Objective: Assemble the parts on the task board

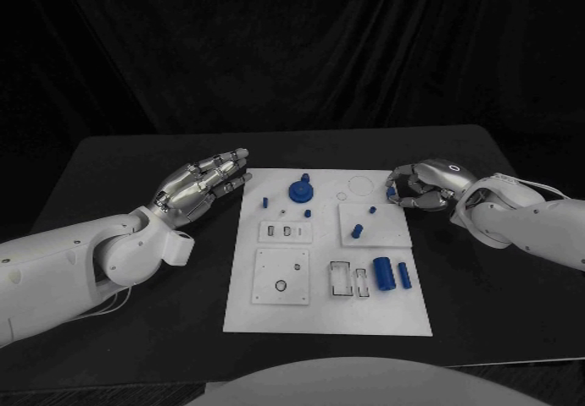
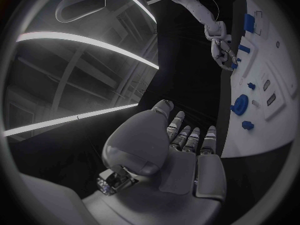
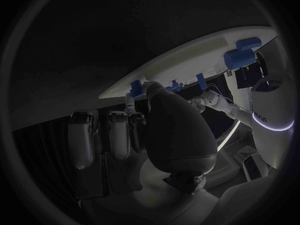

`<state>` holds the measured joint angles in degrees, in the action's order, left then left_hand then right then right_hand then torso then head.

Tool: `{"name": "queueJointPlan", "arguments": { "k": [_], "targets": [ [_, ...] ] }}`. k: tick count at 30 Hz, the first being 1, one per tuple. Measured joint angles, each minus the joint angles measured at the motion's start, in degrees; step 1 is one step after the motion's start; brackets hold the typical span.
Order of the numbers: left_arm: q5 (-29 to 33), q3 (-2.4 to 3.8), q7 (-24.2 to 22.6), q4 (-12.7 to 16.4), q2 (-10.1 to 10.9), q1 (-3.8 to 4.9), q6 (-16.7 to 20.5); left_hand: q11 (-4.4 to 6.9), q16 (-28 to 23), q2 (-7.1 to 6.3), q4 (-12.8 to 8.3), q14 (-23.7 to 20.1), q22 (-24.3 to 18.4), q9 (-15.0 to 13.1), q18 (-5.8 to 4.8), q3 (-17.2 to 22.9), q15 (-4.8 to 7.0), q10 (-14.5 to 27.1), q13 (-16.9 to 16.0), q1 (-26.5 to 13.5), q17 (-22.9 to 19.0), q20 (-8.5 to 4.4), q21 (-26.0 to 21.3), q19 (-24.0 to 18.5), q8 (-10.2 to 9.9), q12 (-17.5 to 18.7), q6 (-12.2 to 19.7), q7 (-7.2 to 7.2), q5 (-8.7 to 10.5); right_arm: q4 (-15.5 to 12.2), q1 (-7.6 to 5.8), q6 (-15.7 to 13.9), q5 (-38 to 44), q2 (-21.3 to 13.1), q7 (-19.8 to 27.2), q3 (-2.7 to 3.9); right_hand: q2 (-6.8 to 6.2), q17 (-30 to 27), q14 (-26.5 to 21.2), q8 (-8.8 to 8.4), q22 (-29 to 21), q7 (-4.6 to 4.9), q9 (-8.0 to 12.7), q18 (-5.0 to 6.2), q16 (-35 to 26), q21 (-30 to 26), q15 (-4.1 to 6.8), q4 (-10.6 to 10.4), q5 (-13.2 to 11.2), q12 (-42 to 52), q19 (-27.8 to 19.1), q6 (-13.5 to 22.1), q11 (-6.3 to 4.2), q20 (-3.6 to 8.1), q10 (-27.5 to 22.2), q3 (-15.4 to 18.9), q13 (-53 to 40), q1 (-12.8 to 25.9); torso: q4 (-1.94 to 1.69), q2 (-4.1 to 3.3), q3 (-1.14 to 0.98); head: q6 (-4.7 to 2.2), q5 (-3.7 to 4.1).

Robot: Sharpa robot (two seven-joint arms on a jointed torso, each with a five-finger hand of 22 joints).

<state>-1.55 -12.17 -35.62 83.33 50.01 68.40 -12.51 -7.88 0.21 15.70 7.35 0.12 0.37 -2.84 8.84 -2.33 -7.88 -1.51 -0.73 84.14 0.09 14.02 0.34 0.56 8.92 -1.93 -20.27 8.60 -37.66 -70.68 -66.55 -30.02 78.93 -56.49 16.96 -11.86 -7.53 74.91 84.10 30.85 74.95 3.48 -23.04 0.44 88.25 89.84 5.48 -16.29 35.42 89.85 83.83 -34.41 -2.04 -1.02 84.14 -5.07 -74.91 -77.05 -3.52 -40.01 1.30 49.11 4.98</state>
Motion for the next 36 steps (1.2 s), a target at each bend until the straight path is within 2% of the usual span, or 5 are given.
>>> {"name": "queueJointPlan", "arguments": {
  "k": [7,14,23,28,36],
  "targets": [
    [0.00,0.00,0.08,0.00,0.00,-0.01,-0.10,0.00,0.00,0.00,0.00,0.00,0.00,0.00,0.51,0.00,0.00,0.00,0.00,0.00,0.01,0.00,0.00,0.00,0.00,0.00,0.00,0.00,0.00,0.04,0.00,0.02,-0.01,0.07,0.03,0.00,-0.23,0.00,0.00,0.67,0.00,0.00,-0.29,0.00,0.00,0.00,0.00,0.00,-0.71,0.00,0.00,0.00,0.00,0.00,0.00,0.00,0.00,-0.23,0.01,-0.01,-0.01,0.17,-0.03],
    [0.00,0.00,0.17,0.00,0.02,-0.01,-0.18,0.00,0.00,0.00,0.00,-0.16,0.00,0.00,0.49,0.00,-0.15,0.00,0.00,0.00,0.00,0.00,0.00,0.00,0.00,0.00,0.00,0.00,0.00,0.04,0.00,0.05,-0.02,0.10,0.05,0.02,-0.24,0.00,0.00,1.33,-0.01,0.00,-0.66,0.01,0.00,0.00,0.00,0.00,-1.81,0.00,0.00,0.00,0.00,0.00,0.00,0.00,0.00,-0.24,0.00,-0.03,-0.01,0.36,0.04],
    [0.00,0.00,0.28,0.02,-0.06,-0.02,-0.27,0.00,0.00,0.00,0.00,-0.21,-0.01,0.00,0.48,0.00,-0.21,0.00,0.00,0.00,-0.04,0.00,0.00,0.00,0.00,0.00,0.00,0.00,0.00,-0.06,0.00,-0.07,-0.04,0.01,0.07,0.01,0.27,0.00,0.00,7.12,-0.02,-0.21,-3.78,0.01,0.00,0.00,0.00,0.00,-2.86,0.00,0.00,-0.63,0.00,0.00,0.00,0.00,0.00,-1.08,-0.03,-0.05,-0.01,0.60,0.16],
    [0.00,0.00,0.32,0.06,-0.08,-0.02,-0.30,0.00,0.00,0.00,0.00,-0.21,0.00,0.00,0.48,0.00,-0.21,0.00,0.00,0.00,-0.04,0.00,0.00,0.00,0.00,0.00,0.00,0.00,0.00,-0.14,0.00,-0.32,-0.04,0.00,0.07,0.01,0.28,0.00,0.00,8.85,-0.02,-0.15,-4.74,0.01,0.00,0.00,0.00,0.00,-3.12,0.00,0.00,-1.37,0.00,0.00,0.00,0.00,0.00,-1.08,-0.01,-0.05,-0.01,0.60,0.21],
    [0.00,0.00,0.37,0.12,0.18,-0.02,-0.30,0.00,0.00,0.00,0.00,-0.21,0.05,0.00,0.47,0.00,-0.21,0.00,0.00,0.00,-0.03,0.00,0.00,0.00,0.00,0.00,0.00,0.00,0.00,-1.78,-0.01,-1.19,-0.04,-0.66,0.06,0.01,0.52,0.00,0.00,9.82,-0.03,-0.15,-5.20,0.00,0.00,0.00,0.00,-0.16,-3.97,0.00,0.00,-2.32,0.00,0.00,0.00,-0.16,0.01,-1.30,0.02,-0.05,0.00,0.49,-0.03]
  ]
}}
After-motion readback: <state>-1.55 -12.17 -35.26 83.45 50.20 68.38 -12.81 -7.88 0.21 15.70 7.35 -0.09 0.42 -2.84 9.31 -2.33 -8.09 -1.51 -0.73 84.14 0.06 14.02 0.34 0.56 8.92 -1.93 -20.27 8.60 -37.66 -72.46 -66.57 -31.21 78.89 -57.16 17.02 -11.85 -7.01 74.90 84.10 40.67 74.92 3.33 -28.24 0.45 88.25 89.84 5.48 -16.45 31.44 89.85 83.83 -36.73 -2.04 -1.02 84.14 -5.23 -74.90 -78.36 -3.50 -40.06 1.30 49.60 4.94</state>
